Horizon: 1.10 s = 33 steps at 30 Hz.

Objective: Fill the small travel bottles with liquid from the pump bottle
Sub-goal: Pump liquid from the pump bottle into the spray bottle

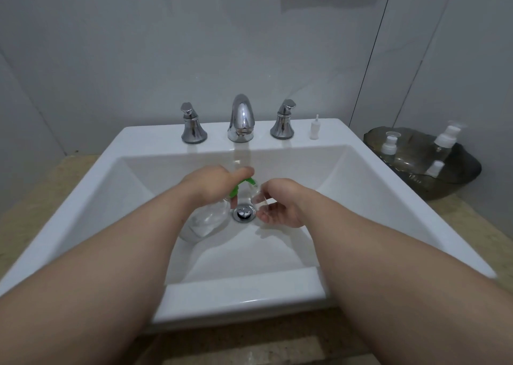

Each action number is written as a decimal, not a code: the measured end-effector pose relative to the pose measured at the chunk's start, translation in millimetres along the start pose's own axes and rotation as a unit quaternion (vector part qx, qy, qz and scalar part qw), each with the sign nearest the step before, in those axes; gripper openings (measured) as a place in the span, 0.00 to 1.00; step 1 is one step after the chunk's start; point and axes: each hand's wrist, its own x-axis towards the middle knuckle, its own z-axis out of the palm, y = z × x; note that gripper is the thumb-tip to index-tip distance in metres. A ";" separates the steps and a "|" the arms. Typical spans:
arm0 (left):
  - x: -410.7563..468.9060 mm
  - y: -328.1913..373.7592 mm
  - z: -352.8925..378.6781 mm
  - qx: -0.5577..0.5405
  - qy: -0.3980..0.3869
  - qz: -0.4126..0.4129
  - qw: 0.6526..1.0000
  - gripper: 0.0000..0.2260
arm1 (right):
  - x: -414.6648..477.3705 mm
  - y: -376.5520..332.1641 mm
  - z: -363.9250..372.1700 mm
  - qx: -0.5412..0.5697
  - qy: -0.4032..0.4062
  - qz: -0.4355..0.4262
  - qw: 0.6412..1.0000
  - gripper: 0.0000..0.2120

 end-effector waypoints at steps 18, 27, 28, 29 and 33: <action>7.8 9.0 9.5 0.110 0.004 -0.027 0.994 0.33 | -7.8 7.2 0.9 -0.153 -0.027 -0.003 0.988 0.11; 7.5 8.0 10.0 0.119 0.003 -0.041 0.992 0.32 | -6.9 8.2 -0.9 -0.281 -0.034 -0.083 0.956 0.11; 7.6 6.8 9.7 0.115 0.001 -0.042 0.992 0.32 | -6.5 8.5 -1.1 -0.286 -0.033 -0.088 0.954 0.11; 7.5 6.3 9.6 0.114 -0.002 -0.042 0.993 0.32 | -5.8 9.1 -1.2 -0.293 -0.031 -0.093 0.951 0.11; 5.1 8.5 9.6 0.122 -0.021 -0.048 0.991 0.31 | -3.6 12.2 -0.5 -0.316 -0.038 -0.099 0.943 0.11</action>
